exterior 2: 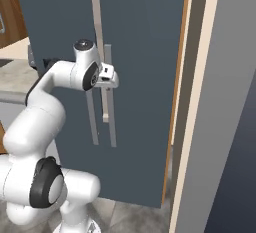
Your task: There is a bowl on the dining counter. Grab a lemon wedge from the fridge and place it in the bowl. Then get the liquor bottle and glass cup from the cabinet and place them next to the bowl.
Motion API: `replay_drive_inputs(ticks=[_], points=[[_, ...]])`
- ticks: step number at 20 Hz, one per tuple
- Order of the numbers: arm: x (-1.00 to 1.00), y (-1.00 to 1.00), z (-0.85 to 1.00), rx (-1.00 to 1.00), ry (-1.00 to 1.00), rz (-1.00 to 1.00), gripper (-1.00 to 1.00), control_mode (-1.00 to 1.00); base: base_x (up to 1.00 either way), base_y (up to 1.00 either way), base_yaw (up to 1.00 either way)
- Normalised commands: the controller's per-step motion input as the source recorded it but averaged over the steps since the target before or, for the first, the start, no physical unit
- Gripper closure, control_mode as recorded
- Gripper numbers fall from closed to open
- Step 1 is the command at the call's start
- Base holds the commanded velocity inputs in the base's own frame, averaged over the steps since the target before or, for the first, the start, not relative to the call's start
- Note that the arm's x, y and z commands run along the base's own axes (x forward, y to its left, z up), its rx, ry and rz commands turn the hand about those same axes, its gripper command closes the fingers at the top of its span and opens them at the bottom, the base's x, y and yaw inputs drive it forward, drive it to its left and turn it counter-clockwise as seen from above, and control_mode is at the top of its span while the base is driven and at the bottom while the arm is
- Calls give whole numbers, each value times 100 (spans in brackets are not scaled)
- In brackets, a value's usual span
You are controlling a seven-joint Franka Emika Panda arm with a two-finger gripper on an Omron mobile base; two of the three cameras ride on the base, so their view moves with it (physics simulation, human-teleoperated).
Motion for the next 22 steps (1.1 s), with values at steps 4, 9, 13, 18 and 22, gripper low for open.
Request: replay_drive_inputs(ticks=[4,9,13,18,22], points=[[36,18,-19,0,-13,0,-100,-100,0,0,0],[24,8,-20,0,-16,0,-100,-100,0,0,0],[27,2,-21,0,-15,0,-100,-100,0,0,0],[45,0,-2,0,-10,-4,-100,-100,0,0,0],[45,4,0,0,-5,-8,-100,-100,0,0,0]])
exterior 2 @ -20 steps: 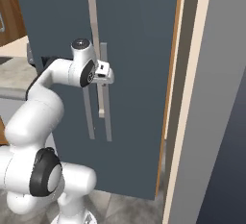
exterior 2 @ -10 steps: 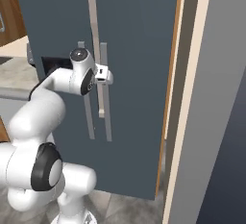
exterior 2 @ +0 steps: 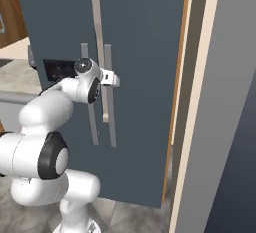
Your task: There is a bowl on the dining counter. Grab a lemon wedge from the fridge and place it in the bowl. Then get the liquor bottle and glass cup from the cabinet and place them next to the bowl.
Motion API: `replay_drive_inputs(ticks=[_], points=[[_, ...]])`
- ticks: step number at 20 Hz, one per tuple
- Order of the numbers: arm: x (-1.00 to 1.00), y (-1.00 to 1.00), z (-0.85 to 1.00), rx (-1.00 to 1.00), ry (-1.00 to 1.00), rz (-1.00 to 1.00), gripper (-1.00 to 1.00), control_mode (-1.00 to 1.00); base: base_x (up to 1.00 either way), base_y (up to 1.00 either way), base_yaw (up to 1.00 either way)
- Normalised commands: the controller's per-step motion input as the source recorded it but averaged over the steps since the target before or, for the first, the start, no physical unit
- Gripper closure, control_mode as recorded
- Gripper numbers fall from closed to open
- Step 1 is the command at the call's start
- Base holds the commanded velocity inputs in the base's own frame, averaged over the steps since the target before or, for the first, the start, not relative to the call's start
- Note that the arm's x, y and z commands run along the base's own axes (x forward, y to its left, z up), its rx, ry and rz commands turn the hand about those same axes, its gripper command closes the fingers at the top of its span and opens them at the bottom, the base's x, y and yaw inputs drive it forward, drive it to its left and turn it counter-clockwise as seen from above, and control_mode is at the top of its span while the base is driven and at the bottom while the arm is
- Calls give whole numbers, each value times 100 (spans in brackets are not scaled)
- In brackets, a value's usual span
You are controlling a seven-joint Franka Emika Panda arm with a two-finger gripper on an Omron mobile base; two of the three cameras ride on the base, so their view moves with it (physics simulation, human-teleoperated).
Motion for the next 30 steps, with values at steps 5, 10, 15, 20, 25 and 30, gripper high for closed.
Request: replay_drive_inputs(ticks=[5,10,15,20,25,30], points=[[30,0,0,0,-4,-6,-100,-100,0,0,0],[26,0,0,0,-2,-2,-100,-100,0,0,0],[35,0,0,0,0,0,-100,-100,0,0,0],[50,-1,0,1,0,0,-100,-100,0,0,0],[51,-3,-2,1,0,0,-100,-100,0,0,0],[49,-2,-3,2,0,0,-100,-100,0,0,0]])
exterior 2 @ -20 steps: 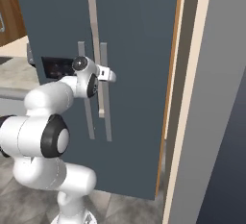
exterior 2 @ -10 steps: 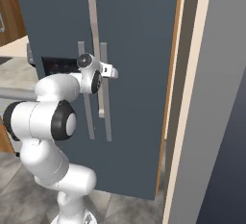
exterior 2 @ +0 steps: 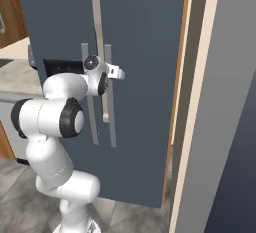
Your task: There is a bowl on the dining counter. Grab a lemon wedge from the fridge and place it in the bowl. Then get the liquor bottle and glass cup from the cabinet and place them next to the bowl.
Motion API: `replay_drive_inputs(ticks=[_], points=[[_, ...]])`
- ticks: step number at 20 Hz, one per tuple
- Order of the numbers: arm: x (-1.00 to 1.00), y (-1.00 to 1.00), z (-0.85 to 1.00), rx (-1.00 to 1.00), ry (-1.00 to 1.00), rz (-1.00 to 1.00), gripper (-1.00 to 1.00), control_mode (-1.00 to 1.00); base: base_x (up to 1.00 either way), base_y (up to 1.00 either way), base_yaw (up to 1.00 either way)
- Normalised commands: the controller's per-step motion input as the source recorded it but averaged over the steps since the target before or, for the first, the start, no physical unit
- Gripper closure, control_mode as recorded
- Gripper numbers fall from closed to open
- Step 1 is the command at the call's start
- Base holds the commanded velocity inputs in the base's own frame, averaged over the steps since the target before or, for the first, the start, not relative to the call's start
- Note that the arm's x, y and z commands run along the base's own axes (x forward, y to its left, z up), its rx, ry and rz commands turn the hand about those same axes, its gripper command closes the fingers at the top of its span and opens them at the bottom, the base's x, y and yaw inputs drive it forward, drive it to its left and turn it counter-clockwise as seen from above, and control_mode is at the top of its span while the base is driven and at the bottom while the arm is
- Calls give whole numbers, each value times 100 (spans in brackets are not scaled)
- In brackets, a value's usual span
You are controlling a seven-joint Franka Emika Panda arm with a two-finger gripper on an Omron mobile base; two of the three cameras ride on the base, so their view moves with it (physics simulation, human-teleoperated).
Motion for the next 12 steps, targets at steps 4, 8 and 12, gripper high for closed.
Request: replay_drive_inputs(ticks=[4,8,12], points=[[75,0,-17,0,0,0,100,-100,0,0,0],[38,0,-16,0,3,0,100,-100,0,0,0],[-8,0,-6,0,3,-2,100,-100,0,0,0]])
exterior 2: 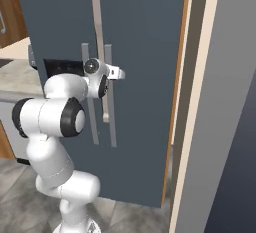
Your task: There is a bowl on the dining counter. Grab a lemon wedge from the fridge and place it in the bowl. Then get the liquor bottle and glass cup from the cabinet and place them next to the bowl.
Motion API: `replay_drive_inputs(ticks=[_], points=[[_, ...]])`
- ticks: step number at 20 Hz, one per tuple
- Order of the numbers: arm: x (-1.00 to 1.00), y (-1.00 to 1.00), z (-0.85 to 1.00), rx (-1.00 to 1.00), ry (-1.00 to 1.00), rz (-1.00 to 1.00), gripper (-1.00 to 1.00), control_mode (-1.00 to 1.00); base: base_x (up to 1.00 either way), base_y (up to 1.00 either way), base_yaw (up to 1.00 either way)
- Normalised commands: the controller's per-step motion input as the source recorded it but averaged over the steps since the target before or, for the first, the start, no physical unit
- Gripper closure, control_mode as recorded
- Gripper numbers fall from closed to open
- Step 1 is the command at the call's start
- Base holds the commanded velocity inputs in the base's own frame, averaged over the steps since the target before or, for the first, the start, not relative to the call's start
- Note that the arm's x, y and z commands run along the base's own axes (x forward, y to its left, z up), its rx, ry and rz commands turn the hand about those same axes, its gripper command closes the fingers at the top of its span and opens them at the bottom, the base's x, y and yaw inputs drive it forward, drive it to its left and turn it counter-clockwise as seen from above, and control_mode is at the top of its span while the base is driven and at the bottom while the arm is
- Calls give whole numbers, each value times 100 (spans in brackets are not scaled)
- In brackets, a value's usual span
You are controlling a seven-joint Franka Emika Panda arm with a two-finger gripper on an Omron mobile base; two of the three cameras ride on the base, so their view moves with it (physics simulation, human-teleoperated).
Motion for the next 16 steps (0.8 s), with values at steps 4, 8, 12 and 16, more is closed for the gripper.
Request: replay_drive_inputs(ticks=[4,8,12,16], points=[[-72,-16,0,0,1,-9,100,-100,0,0,0],[-100,-40,16,2,0,-11,100,-100,0,0,0],[-100,-54,31,6,4,-13,100,-100,0,0,0],[-100,-57,37,8,8,-13,100,-100,0,0,0]])
